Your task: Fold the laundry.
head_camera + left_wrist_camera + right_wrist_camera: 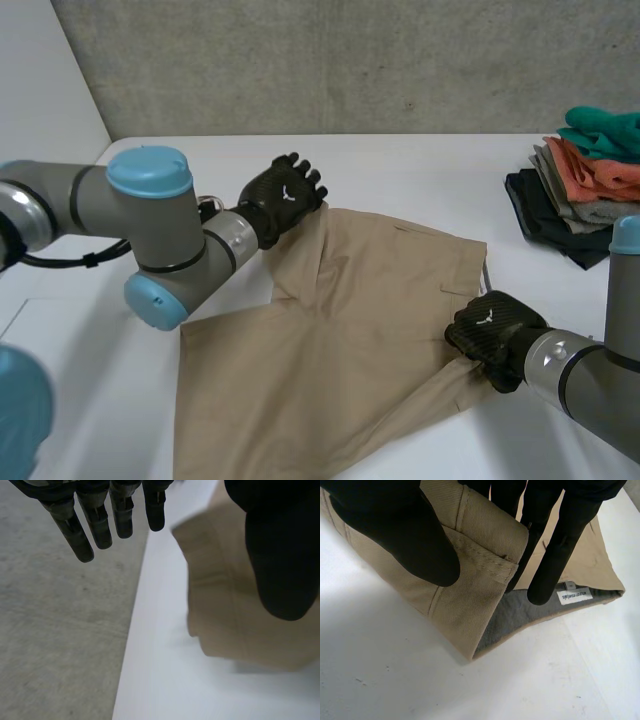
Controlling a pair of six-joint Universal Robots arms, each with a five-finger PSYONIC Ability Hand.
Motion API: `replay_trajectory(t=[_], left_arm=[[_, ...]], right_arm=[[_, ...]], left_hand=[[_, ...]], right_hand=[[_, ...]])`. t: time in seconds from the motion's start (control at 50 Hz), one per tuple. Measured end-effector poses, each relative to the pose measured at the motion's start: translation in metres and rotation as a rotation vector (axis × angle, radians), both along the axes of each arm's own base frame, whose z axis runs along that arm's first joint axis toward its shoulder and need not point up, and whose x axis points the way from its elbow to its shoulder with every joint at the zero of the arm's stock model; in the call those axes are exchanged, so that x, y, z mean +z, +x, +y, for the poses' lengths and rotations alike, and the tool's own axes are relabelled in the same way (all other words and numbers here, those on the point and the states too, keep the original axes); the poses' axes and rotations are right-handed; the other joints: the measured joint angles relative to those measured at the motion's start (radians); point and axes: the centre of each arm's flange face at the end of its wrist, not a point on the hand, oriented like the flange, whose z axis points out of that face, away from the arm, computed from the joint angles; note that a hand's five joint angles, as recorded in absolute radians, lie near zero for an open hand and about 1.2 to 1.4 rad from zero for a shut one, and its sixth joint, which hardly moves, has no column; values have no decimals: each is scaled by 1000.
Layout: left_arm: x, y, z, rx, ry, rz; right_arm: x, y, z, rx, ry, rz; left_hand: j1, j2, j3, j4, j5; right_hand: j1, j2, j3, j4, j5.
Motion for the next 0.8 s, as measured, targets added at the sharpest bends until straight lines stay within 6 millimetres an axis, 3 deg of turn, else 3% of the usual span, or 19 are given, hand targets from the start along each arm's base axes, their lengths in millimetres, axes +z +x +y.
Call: replay_trajectory(t=[0.06,0.16,0.22,0.26,0.28,0.44,0.54,0.66,0.8], left_arm=[[-15,-1,-6,-45,6,-14],[-31,-4,-6,-123,32,-11],[-35,-5,-4,-149,42,-6],[-35,-6,-3,-153,44,-4],[-36,-6,-3,-152,45,-4],[-31,5,-14,21,-8,-13],[-17,31,-21,206,-44,-23],[-10,59,-12,323,-25,-50],[-14,77,2,412,20,-81]], right_arm=[[-3,0,-1,-1,3,1],[-8,1,-3,-3,7,5],[-11,1,-4,-4,11,8],[-12,1,-5,-4,13,9],[-13,1,-5,-4,14,10],[-14,1,-7,-5,15,10],[-12,2,-8,-5,5,2],[-9,4,-12,-19,-19,-27],[-7,6,-16,-54,-15,-76]], left_hand=[[11,11,6,17,24],[210,165,164,172,175],[693,620,617,625,619],[764,695,691,700,694],[899,863,859,870,861],[903,935,931,943,905],[903,935,931,946,905],[903,936,931,946,905],[903,936,931,946,905]], right_hand=[[0,0,0,0,0],[0,0,0,0,0],[0,0,0,0,0],[0,0,0,0,0],[0,0,0,0,0],[0,0,0,0,0],[0,0,0,0,0],[0,0,0,0,0],[0,0,0,0,0]])
